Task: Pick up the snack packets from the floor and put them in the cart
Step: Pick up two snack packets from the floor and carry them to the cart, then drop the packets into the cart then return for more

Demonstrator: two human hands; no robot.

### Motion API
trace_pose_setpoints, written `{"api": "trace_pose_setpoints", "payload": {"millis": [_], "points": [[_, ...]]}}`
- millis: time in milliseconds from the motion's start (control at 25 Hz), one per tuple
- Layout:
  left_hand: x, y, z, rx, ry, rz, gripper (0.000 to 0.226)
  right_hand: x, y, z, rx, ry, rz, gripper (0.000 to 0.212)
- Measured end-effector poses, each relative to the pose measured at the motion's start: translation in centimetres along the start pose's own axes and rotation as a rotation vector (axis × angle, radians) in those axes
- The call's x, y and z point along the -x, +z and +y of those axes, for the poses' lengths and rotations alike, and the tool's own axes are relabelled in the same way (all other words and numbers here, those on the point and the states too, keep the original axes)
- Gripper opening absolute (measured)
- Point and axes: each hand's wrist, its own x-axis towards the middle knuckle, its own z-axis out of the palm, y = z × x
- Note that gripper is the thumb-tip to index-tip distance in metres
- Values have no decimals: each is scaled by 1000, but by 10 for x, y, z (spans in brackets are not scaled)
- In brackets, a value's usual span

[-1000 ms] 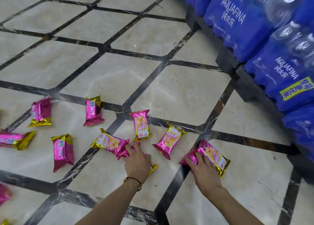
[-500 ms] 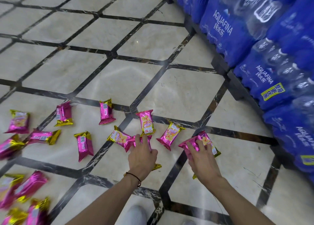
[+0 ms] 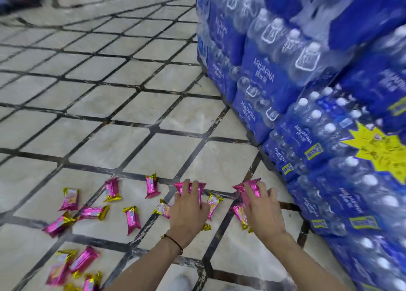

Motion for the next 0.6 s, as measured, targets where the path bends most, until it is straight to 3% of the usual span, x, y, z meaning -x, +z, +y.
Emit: {"api": "trace_pose_setpoints", "payload": {"millis": [280, 600], "points": [[36, -192, 74, -1, 84, 78, 58, 3, -213, 1, 38, 20, 103, 49], [78, -323, 132, 2, 168, 204, 54, 23, -365, -4, -74, 120, 162, 46]]}}
